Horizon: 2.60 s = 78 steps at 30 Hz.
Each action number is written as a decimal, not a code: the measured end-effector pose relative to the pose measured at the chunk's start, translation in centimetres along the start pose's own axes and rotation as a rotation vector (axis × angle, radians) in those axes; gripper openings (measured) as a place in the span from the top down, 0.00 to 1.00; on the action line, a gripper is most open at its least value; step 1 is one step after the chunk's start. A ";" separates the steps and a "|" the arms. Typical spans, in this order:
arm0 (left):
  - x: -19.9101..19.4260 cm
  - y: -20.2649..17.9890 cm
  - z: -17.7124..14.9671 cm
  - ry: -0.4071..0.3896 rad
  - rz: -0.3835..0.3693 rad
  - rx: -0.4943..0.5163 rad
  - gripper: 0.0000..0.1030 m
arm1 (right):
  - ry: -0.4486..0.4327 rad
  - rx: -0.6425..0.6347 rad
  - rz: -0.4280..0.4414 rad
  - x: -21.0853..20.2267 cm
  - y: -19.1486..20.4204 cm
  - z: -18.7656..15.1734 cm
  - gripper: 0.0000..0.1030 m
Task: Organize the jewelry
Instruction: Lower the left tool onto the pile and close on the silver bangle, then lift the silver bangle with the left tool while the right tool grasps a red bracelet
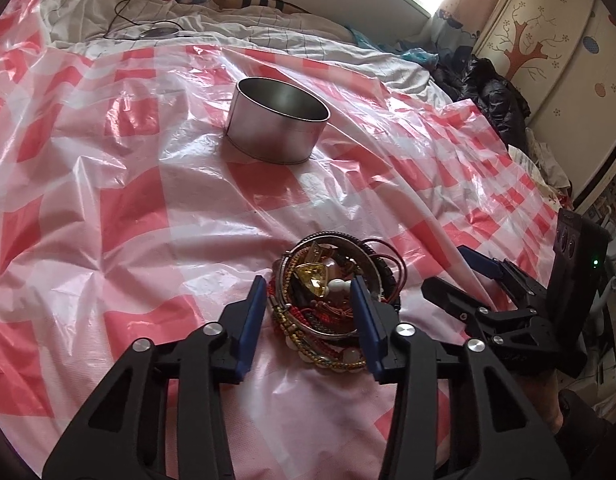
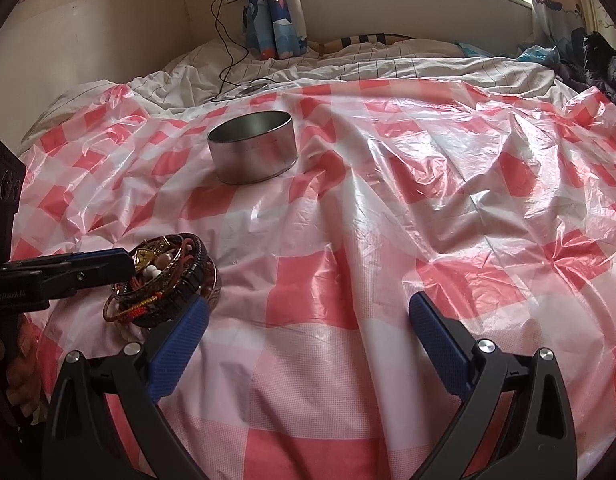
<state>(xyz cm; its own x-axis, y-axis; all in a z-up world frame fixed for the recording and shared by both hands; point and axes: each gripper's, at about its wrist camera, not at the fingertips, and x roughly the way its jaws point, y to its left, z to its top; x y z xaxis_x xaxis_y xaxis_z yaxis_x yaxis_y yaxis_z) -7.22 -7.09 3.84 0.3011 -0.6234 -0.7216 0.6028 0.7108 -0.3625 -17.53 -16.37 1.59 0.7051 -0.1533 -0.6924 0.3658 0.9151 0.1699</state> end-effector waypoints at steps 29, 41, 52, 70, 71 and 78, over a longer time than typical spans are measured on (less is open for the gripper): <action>-3.3 5.2 -0.1 -0.058 -0.039 -0.176 0.94 | -0.024 -0.008 0.012 -0.5 0.3 -0.3 0.07; -2.9 9.4 -2.1 -0.079 -0.019 -0.276 0.95 | -0.005 -0.153 0.091 -1.0 4.2 0.6 0.07; -3.8 12.0 -3.4 -0.153 0.004 -0.394 0.95 | -0.022 -0.418 0.185 -0.2 11.0 2.6 0.07; -2.6 12.3 -3.9 -0.132 0.006 -0.387 0.94 | 0.237 -0.669 0.257 7.0 15.1 4.2 0.69; -2.7 12.4 -3.9 -0.130 0.006 -0.386 0.94 | 0.239 -0.670 0.264 7.0 15.0 4.1 0.74; -2.4 12.2 -3.8 -0.123 0.012 -0.381 0.94 | 0.203 -0.568 0.331 6.0 14.0 4.0 0.81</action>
<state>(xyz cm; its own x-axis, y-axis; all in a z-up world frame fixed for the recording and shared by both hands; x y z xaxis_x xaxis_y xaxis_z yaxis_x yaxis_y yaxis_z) -3.42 4.28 -1.10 0.4071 -0.6319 -0.6595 0.2884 0.7741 -0.5636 -5.75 -6.01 2.59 0.5765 0.1900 -0.7947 -0.2636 0.9638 0.0392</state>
